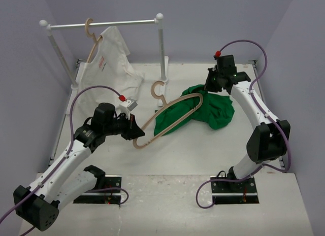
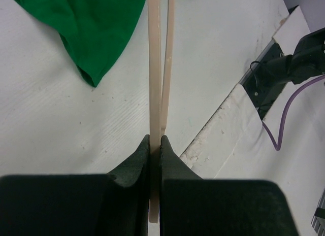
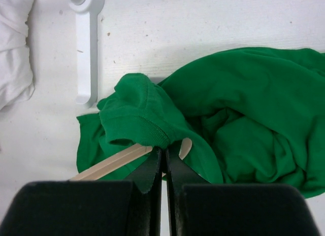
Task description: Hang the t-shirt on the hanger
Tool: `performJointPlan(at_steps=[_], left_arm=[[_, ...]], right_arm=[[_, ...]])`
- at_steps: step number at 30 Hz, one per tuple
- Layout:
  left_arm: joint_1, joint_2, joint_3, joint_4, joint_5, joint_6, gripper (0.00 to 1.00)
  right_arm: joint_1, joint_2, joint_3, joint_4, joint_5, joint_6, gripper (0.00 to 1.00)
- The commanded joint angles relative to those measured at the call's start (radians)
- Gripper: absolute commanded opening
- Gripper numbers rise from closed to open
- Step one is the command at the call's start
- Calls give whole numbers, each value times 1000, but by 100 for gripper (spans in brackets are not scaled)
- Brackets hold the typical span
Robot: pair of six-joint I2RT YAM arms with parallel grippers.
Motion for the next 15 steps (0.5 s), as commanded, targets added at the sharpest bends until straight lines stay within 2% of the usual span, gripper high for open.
performJointPlan(at_steps=[1,10,15], left_arm=[[-17,-18,74,16,-77,-11,0],[-18,-82,122,-78,-61,44,0],[-19,-49,94,-53,-74,42,0]], right_arm=[[-1,-24,4,14,62,-24,0],[-1,13,77,2,56,-23,0],[-1,1,74,0,22,-33,0]])
